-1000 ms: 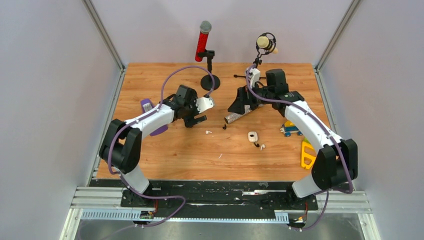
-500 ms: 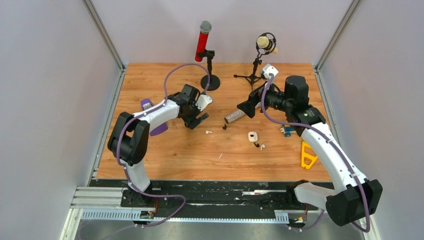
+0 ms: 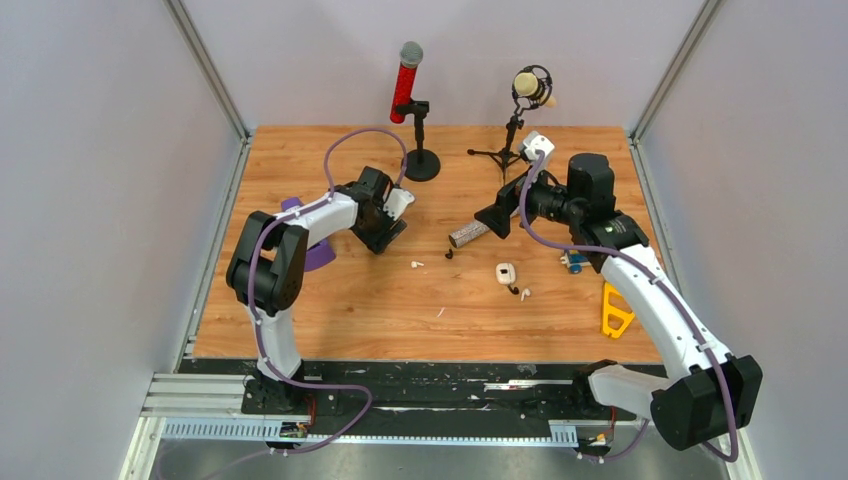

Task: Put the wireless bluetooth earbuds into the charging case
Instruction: Pick up the charging case from the center of the board, then pass from the left arm to the right

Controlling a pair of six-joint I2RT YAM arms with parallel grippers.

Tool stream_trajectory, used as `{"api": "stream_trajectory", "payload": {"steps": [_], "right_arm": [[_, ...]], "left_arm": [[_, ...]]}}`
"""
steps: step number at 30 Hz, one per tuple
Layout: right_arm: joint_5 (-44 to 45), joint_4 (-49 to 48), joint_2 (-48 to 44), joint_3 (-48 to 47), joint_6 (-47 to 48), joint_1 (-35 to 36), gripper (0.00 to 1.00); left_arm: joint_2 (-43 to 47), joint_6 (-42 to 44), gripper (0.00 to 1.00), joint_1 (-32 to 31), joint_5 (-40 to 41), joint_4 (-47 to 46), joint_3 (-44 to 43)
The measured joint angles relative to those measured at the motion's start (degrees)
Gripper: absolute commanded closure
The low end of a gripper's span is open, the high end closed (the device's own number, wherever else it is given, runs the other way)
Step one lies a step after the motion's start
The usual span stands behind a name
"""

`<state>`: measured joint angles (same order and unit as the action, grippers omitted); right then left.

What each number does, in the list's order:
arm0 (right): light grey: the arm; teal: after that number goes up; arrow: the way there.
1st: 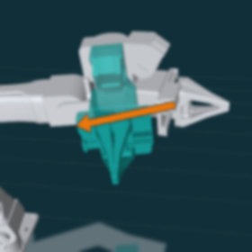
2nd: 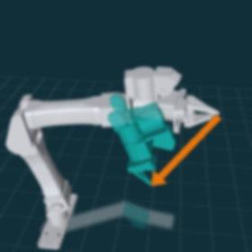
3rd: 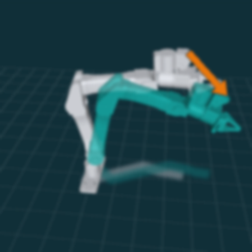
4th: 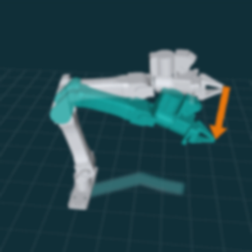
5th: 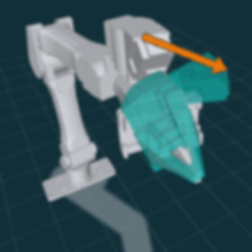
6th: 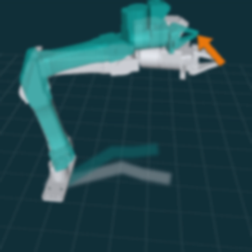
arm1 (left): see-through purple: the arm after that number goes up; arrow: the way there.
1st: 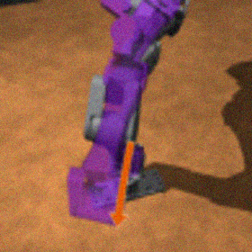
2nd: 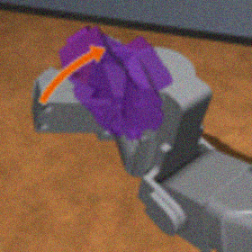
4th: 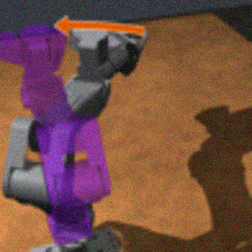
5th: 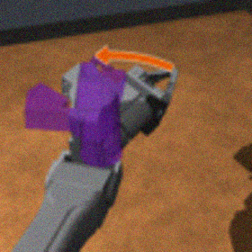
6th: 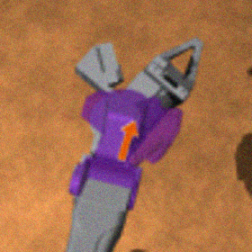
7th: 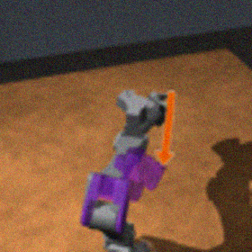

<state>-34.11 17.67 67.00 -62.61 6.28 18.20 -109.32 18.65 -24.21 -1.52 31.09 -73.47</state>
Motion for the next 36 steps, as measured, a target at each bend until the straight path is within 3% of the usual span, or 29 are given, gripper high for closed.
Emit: {"api": "stream_trajectory", "payload": {"steps": [12,22,29,36], "right_arm": [[-1.4,0.0,0.3,0.0,0.0,0.0,0.0],[-6.2,-1.2,4.9,0.3,-3.2,0.0,0.0],[-10.0,-2.1,18.5,-0.9,-13.8,0.0,0.03],[-17.7,-1.1,33.1,-6.2,-22.9,-0.1,0.11]], "left_arm": [[-0.7,0.8,0.71,0.3,-2.7,0.2,-0.8],[4.9,6.0,0.71,0.2,-11.1,-2.3,4.7],[17.1,11.8,0.7,-1.8,-16.6,-4.7,8.0],[28.5,18.5,0.68,-10.8,-17.4,-8.5,12.7]]}}
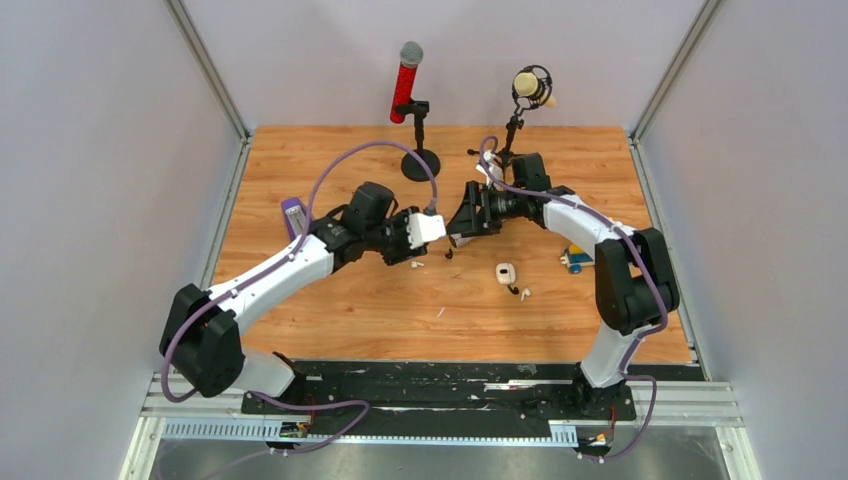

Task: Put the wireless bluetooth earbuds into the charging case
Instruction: Pass from the left arm to the right

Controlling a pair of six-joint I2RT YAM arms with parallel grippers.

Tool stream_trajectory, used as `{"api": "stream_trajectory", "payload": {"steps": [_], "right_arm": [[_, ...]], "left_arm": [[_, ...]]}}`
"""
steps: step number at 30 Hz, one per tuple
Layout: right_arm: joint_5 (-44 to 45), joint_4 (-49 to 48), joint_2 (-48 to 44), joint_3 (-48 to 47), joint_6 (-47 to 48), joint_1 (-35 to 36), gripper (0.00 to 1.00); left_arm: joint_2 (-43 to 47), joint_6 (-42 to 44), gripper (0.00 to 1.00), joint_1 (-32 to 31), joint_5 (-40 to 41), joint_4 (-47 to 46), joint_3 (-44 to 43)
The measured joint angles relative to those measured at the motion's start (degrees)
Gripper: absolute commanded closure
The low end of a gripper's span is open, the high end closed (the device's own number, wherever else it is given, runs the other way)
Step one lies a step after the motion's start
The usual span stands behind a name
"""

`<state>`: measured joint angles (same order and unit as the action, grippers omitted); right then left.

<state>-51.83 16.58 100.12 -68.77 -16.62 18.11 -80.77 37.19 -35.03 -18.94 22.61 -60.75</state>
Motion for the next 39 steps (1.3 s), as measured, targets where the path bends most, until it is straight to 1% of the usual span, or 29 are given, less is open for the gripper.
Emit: {"api": "stream_trajectory", "payload": {"steps": [3,6,9,12,17,18,26,30,32,36,38,39], "right_arm": [[-4.2,0.2,2.6,-1.5,-2.6,0.2,0.12],[-7.2,-0.2,2.7,-1.7,-4.1,0.9,0.17],[-9.1,-0.7,2.7,-1.8,-5.0,2.5,0.21],[-10.9,-1.1,2.7,-1.7,-5.4,3.8,0.23],[-12.8,-1.2,2.7,-0.8,-5.5,4.3,0.35],[-13.3,-1.2,2.8,-0.7,-5.6,4.3,0.36],[-15.2,-1.2,3.0,-0.6,-5.8,4.9,0.38],[-15.3,-1.3,3.8,-0.6,-5.7,5.5,0.47],[-15.3,-1.2,4.3,-0.6,-5.6,5.8,0.54],[-15.1,-1.1,4.6,-0.6,-5.4,6.2,0.59],[-15.1,-1.1,4.6,-0.6,-5.3,6.2,0.67],[-15.1,-1.1,4.6,-0.6,-5.2,6.2,0.73]], "left_arm": [[1.0,2.4,0.68,-4.6,1.6,-0.8,1.0],[0.7,4.1,0.68,-8.4,3.4,-1.1,1.4],[0.6,4.8,0.68,-10.5,4.5,-1.1,1.5],[0.5,5.4,0.68,-11.1,5.8,-1.5,1.5],[0.5,6.3,0.68,-11.4,7.5,-2.0,1.7],[0.5,6.5,0.68,-11.5,7.7,-2.1,1.9],[0.5,6.9,0.68,-12.3,8.1,-2.2,2.1],[0.5,6.9,0.68,-12.6,8.1,-2.2,2.1],[0.5,6.9,0.68,-12.6,8.1,-2.2,2.1],[0.5,6.9,0.68,-12.6,7.9,-2.2,2.1],[0.5,6.9,0.67,-12.6,7.8,-2.2,2.1],[0.5,6.9,0.63,-12.6,7.7,-2.2,2.1]]}}
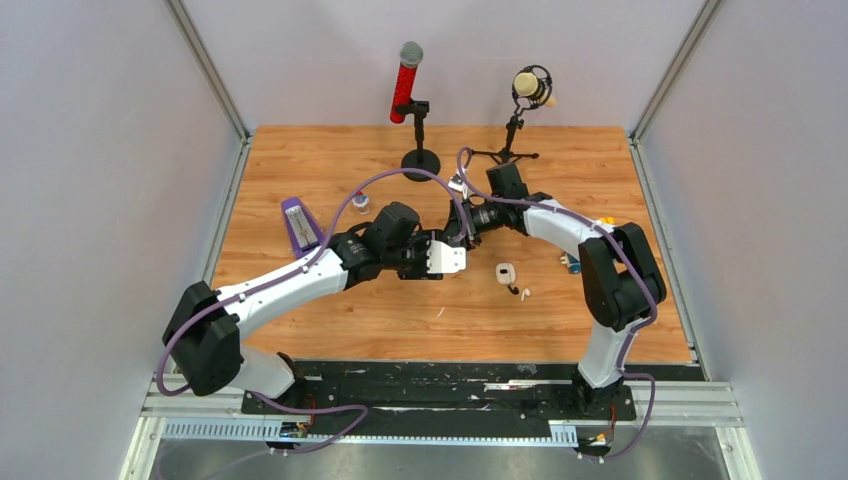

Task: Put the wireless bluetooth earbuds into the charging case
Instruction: Pass from the left arm to the right

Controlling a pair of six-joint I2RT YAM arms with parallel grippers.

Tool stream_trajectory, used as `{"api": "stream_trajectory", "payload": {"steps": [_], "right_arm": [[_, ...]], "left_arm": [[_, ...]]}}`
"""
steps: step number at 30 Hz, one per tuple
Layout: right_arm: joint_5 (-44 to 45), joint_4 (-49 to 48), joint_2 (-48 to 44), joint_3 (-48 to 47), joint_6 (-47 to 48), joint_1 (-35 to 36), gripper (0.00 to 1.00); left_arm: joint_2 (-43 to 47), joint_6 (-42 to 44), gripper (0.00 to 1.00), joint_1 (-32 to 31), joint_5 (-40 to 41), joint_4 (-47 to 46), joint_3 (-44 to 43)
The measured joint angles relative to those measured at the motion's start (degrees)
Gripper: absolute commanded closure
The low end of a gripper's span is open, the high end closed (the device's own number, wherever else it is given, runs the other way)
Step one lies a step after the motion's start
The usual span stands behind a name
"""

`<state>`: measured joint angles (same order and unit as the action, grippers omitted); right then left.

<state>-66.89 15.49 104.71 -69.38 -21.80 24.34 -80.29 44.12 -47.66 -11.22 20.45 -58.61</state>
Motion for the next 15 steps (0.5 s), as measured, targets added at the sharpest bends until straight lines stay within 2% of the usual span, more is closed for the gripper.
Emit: {"api": "stream_trajectory", "payload": {"steps": [1,2,4,6,7,9,15], "right_arm": [[0.1,0.0,0.0,0.0,0.1,0.0,0.79],[0.2,0.1,0.0,0.0,0.2,0.0,0.84],[0.5,0.4,0.0,0.0,0.2,0.0,0.88],[0.4,0.7,0.0,0.0,0.4,0.0,0.88],[0.5,0.8,0.0,-0.1,0.7,0.0,0.88],[1.3,1.4,0.0,-0.2,1.9,0.0,0.9],[3.9,4.3,-1.3,-1.0,6.1,-0.8,0.9]], "left_arm": [[0.0,0.0,0.55,0.0,-0.1,0.0,0.0],[0.0,0.0,0.51,0.0,-0.2,0.0,0.0],[0.0,0.2,0.41,0.0,-0.2,0.0,0.1],[0.0,0.1,0.22,0.0,-0.2,-0.2,0.2],[0.0,0.1,0.06,0.0,-0.2,-0.3,0.2],[0.1,-0.3,0.01,0.0,0.0,-0.4,0.3],[4.2,-1.5,0.0,1.3,-0.3,-0.4,0.6]]}}
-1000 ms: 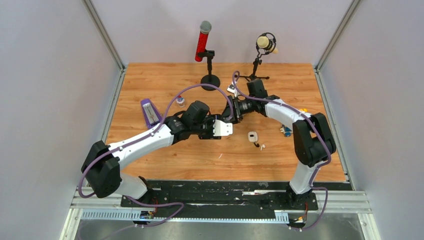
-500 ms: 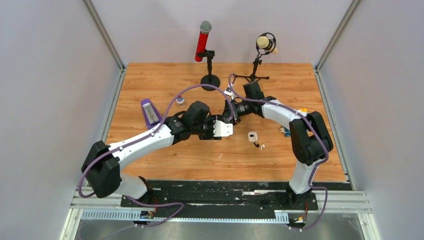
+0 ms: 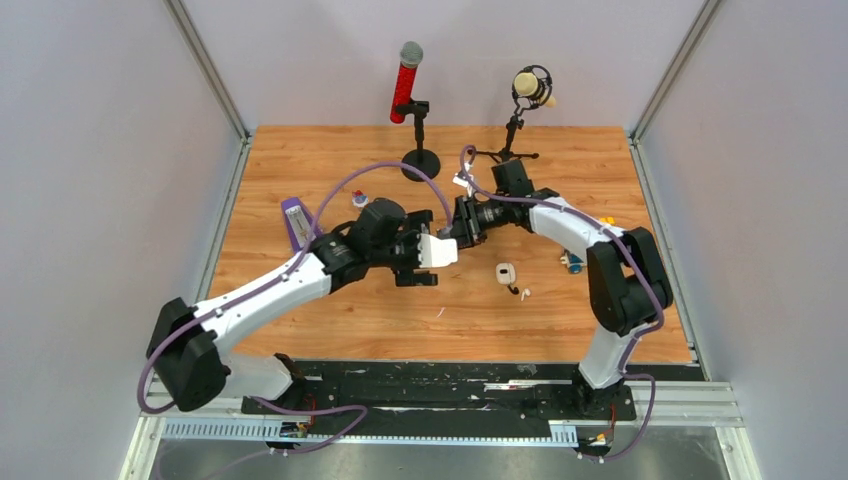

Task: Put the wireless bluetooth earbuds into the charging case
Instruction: Pass from the left arm to the right, then pass from the right arm to the left

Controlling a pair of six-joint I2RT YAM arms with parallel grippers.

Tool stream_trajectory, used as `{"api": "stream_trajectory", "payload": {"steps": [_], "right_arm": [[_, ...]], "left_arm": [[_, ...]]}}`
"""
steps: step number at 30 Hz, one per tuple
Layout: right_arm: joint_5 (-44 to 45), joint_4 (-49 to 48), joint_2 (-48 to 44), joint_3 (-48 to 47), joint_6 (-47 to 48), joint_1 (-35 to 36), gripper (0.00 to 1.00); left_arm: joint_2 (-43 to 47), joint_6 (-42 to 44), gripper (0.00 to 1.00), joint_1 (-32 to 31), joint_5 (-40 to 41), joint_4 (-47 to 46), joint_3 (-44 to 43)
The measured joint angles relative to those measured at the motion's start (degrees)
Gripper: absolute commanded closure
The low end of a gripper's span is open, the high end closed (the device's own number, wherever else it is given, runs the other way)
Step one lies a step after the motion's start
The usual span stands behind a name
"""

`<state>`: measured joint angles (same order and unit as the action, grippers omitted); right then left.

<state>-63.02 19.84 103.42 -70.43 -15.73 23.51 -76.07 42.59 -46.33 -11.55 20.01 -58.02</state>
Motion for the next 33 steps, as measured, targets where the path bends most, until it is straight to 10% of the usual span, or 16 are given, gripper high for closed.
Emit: {"api": "stream_trajectory", "payload": {"steps": [11,24,33], "right_arm": [[8.0,-0.4,-23.6,0.8,8.7,-5.0,0.86],[16.7,-27.3,-36.3,11.2,-3.1,-4.4,0.85],[16.5,-32.1,-33.7,15.9,-11.3,-3.0,0.85]], "left_arm": [[5.5,-22.6,0.0,21.4,-23.4,-5.0,-2.9],[-9.2,-69.2,0.05,21.1,-50.8,-40.3,-8.0],[-9.1,-81.3,0.13,19.4,-52.7,-54.4,-4.4]]}}
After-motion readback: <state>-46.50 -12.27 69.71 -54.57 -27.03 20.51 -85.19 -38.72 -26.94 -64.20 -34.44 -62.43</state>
